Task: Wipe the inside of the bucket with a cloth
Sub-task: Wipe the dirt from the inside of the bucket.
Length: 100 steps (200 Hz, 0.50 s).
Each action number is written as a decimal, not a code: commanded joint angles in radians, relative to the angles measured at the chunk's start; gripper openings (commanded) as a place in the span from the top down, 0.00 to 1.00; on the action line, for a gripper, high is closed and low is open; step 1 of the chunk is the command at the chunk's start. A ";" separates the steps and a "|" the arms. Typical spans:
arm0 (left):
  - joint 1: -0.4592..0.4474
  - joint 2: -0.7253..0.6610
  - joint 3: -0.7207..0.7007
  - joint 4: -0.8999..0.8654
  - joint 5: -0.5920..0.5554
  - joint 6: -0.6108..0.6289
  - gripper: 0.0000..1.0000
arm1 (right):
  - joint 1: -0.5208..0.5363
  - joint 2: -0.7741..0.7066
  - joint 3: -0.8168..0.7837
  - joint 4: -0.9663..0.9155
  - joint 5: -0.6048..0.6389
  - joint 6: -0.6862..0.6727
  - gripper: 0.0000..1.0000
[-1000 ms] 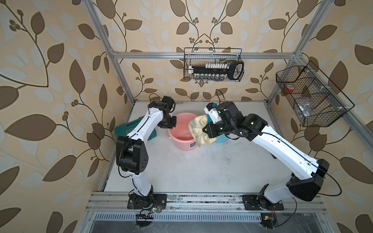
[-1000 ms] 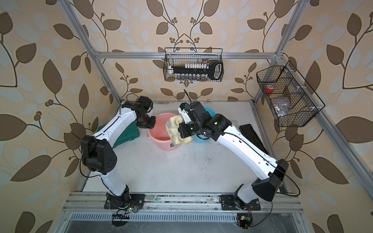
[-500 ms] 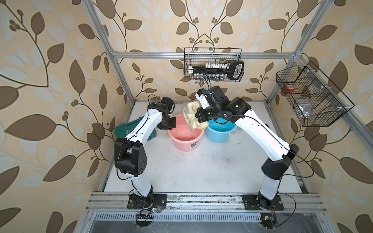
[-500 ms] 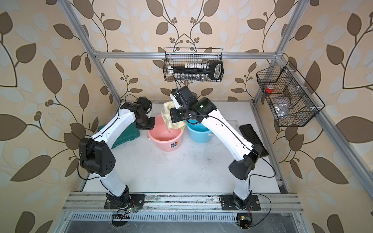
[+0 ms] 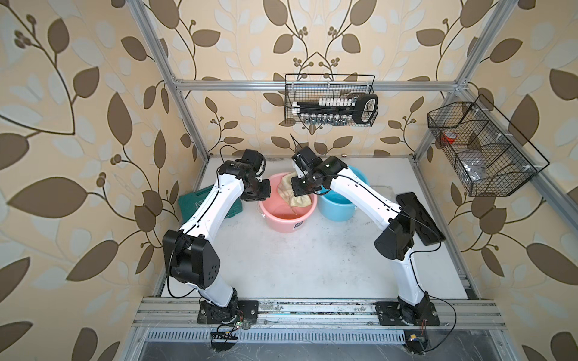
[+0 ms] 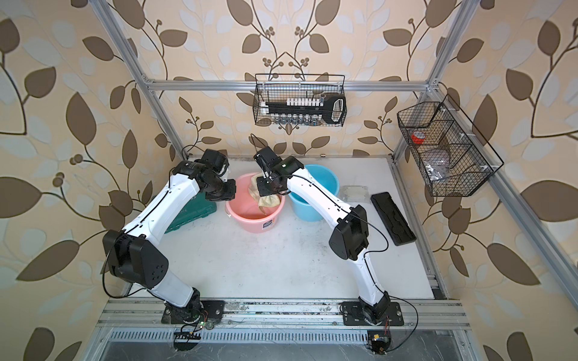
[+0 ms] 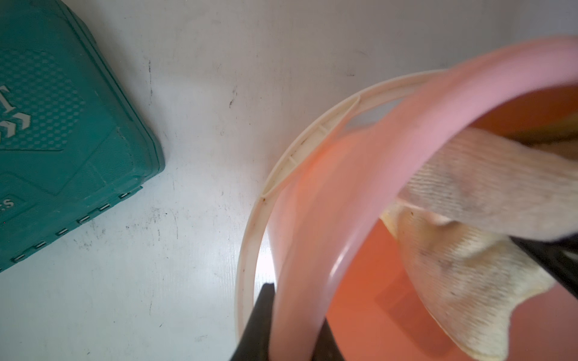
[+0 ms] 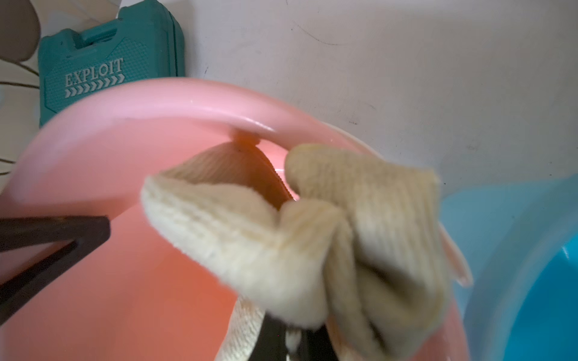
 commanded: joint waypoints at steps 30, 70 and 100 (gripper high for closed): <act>0.010 -0.095 -0.058 0.017 0.126 -0.015 1.00 | -0.011 0.059 0.081 0.084 0.000 0.068 1.00; 0.007 -0.107 -0.086 0.022 0.145 -0.015 1.00 | -0.004 0.121 0.145 0.170 -0.220 0.109 1.00; -0.019 -0.093 -0.086 0.019 0.141 -0.021 1.00 | 0.007 0.141 0.157 0.224 -0.343 0.133 1.00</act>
